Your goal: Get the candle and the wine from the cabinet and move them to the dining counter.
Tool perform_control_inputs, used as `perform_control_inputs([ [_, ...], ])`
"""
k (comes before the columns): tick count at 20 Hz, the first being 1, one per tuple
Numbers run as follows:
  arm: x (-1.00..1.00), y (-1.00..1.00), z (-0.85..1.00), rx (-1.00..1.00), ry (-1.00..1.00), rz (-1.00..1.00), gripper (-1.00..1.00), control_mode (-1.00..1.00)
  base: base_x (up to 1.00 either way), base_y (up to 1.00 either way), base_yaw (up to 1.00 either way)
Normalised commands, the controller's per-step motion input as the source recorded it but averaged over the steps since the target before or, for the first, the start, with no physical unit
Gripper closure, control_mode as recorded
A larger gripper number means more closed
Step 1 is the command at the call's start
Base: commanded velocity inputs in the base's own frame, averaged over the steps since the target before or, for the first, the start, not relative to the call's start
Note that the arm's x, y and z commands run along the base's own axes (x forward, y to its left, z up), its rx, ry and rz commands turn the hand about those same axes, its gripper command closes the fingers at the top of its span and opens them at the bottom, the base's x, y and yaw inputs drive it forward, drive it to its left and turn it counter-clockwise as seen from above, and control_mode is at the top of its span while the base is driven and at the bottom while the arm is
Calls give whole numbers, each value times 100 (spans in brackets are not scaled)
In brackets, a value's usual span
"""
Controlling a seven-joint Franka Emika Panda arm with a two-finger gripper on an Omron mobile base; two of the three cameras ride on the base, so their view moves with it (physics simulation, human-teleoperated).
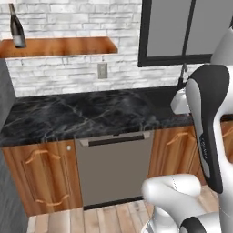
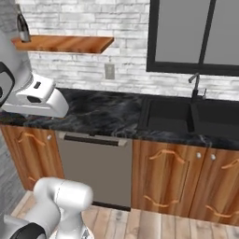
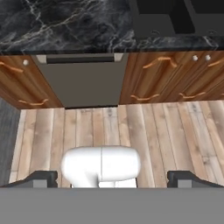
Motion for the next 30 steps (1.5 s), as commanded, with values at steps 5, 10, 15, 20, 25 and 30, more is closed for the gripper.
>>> perform_control_inputs([
  [5, 0, 0, 0, 0, 0, 0, -100, 100, 64, 22, -14],
  [10, 0, 0, 0, 0, 0, 0, -100, 100, 52, 46, -12],
  [15, 0, 0, 0, 0, 0, 0, -100, 100, 22, 76, -19],
  [20, 0, 0, 0, 0, 0, 0, -100, 100, 4, 62, -7],
  [25, 0, 0, 0, 0, 0, 0, -100, 100, 11, 43, 0],
  [30, 0, 0, 0, 0, 0, 0, -100, 100, 21, 49, 7],
])
